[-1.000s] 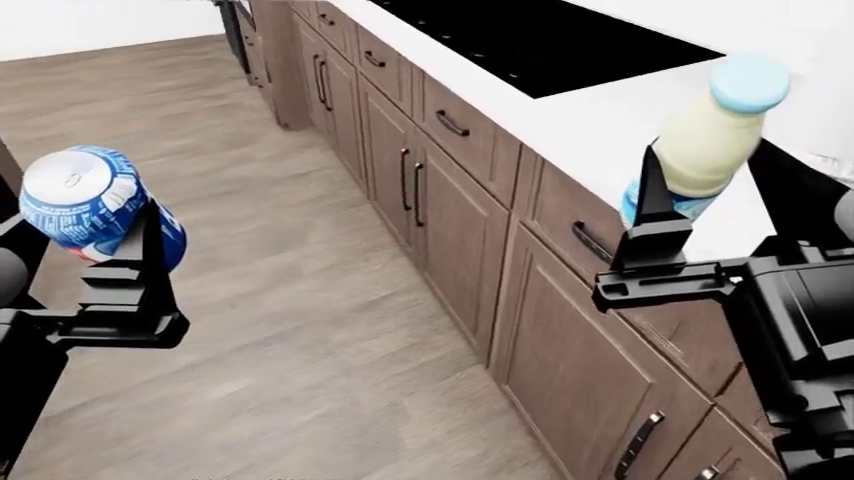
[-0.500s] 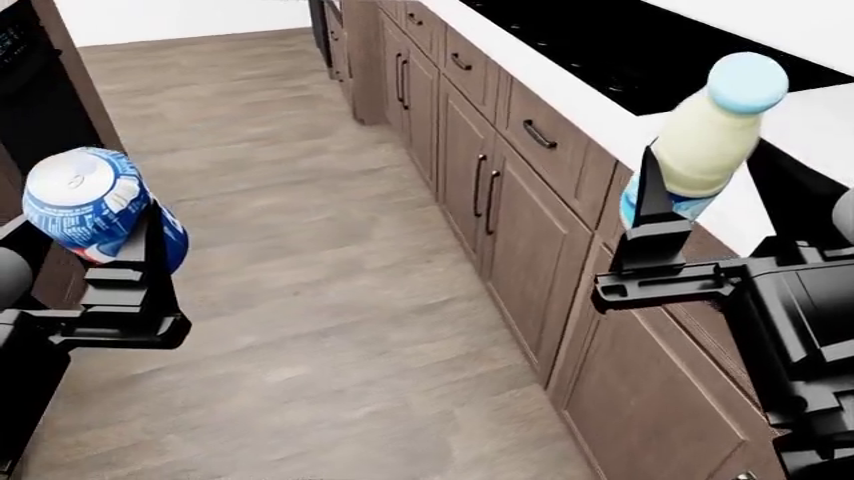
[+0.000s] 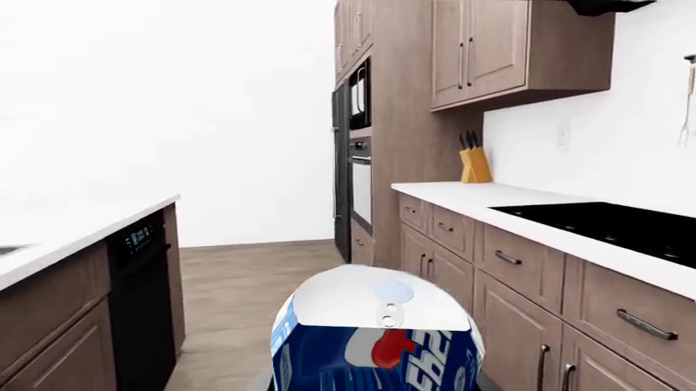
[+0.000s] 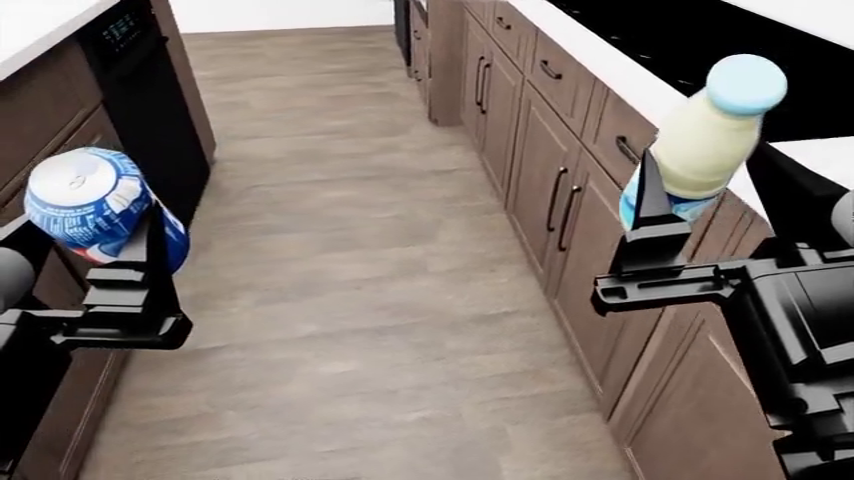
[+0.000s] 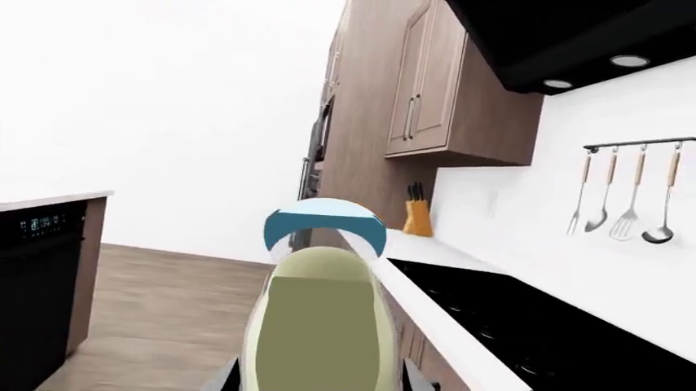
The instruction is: Move the drinks to the dining counter.
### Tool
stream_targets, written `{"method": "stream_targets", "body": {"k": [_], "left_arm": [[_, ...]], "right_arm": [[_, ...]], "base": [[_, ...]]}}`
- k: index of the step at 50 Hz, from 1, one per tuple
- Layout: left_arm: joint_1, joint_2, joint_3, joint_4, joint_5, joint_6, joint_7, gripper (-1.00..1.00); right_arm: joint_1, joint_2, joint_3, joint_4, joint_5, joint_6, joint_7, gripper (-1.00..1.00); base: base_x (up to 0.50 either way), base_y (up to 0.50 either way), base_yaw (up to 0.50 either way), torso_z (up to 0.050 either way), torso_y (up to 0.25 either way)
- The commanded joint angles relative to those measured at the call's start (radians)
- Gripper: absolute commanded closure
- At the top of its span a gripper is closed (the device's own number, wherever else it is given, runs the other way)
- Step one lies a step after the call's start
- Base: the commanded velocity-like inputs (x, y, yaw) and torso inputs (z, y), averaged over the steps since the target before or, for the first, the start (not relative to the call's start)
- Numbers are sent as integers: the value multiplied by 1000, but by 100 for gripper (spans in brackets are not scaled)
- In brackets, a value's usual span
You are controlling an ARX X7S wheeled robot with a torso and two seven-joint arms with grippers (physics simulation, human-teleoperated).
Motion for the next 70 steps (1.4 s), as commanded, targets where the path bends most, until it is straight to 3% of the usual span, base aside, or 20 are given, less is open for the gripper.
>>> {"method": "stream_targets", "body": {"k": [1, 70], "left_arm": [[3, 0, 5, 3, -41, -7, -39, 100], [2, 0, 17, 3, -13, -7, -20, 100]], "right_arm": [[18, -7, 8, 5, -18, 15, -8, 100], [35, -14, -18, 7, -20, 27, -10, 100]], "base": [[15, 100, 500, 0, 0], [-7, 100, 494, 0, 1]]}}
